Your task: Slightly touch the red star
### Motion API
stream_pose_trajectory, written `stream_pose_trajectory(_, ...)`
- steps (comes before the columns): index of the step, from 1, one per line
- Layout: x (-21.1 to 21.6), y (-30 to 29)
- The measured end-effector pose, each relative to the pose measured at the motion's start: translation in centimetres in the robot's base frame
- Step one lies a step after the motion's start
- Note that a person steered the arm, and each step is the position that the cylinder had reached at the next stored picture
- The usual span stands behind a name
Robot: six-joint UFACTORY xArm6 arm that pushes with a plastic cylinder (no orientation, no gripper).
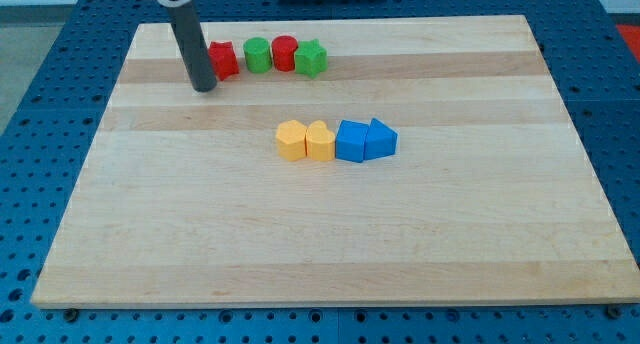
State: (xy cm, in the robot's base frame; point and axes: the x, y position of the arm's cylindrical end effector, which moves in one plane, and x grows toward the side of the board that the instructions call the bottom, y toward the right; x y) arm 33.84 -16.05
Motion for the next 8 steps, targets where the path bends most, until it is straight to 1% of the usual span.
stream_pose_trajectory(1, 0.9, 4.3)
stream_pose_trajectory(2, 0.8, 8.1)
stream_pose_trajectory(3, -0.1, 10.6)
stream_pose_trajectory(5, -2.6, 13.3)
stream_pose_trajectory(6, -2.9, 13.7)
stream_pose_trajectory(7, -0.7, 12.2)
stream_pose_trajectory(8, 0.5, 5.6)
